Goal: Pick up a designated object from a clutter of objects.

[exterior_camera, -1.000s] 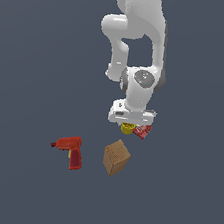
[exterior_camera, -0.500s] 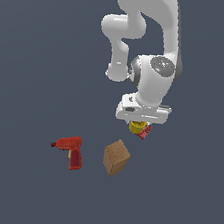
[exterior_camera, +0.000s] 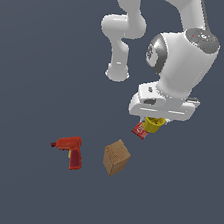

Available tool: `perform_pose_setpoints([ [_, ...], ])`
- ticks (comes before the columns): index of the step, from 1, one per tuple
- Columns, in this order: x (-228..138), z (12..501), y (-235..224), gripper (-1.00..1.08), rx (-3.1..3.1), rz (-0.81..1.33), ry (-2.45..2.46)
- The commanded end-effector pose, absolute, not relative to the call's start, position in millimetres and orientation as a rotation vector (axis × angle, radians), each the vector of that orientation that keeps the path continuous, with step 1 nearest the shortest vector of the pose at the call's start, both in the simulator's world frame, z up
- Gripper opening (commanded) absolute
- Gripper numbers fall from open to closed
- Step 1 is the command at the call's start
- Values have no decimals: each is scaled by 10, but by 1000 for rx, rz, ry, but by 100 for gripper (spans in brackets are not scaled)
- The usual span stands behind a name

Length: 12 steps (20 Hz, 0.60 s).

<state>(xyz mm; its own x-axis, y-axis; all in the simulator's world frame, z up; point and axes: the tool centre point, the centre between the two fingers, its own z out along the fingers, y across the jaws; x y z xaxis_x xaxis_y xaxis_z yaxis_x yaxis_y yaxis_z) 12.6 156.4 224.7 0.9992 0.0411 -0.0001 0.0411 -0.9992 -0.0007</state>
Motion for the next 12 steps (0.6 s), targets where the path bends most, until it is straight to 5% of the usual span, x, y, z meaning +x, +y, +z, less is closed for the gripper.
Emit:
perform_pose_setpoints([
  [1,222,2465,1655,-100,-3140,0,-63],
  [12,585,3213,1990,-100,-3140,0,-62],
])
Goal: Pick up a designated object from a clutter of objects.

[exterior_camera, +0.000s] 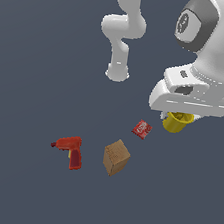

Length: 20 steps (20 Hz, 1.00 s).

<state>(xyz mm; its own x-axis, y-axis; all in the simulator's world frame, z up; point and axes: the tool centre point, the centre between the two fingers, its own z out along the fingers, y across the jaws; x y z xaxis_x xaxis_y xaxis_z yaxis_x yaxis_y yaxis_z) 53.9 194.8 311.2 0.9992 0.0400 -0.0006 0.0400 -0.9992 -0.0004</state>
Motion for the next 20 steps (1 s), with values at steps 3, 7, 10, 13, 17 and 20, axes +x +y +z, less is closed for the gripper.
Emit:
perform_pose_setpoints([
  [3,671,3380,2066,-100,-3140,0,-62],
  [7,773,3572,2153,-100,-3141,0,-61],
  [10,832,3680,2203,-100,-3141,0,-61],
  [13,878,3762,2241,-100,-3141,0,-61],
  [17,921,3834,2275,-100,-3141,0,-61],
  [20,940,3865,2289,-100,-3141,0,-61],
])
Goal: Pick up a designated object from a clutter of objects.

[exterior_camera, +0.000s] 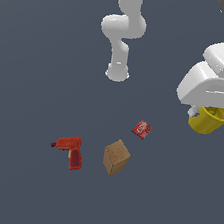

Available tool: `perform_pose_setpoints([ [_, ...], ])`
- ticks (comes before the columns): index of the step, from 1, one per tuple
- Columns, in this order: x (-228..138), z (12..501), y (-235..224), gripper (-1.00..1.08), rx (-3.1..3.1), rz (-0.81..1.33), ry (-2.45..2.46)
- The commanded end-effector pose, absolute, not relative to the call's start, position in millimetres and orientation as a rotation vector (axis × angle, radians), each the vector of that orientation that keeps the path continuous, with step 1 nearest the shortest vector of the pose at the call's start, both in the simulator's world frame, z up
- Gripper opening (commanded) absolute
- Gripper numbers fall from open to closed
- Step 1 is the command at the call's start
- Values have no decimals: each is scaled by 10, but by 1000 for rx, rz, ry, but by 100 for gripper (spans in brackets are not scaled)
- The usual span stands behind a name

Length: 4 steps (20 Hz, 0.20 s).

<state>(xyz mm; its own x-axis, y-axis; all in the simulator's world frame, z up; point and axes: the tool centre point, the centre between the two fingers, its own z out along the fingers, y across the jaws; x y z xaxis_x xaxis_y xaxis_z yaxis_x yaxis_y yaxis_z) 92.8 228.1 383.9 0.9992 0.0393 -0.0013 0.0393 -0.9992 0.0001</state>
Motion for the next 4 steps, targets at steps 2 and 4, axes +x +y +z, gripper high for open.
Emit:
perform_pose_setpoints([
  [2,947,3876,2295,-100,3141,0,61],
  [4,949,3880,2296,-100,3141,0,61],
])
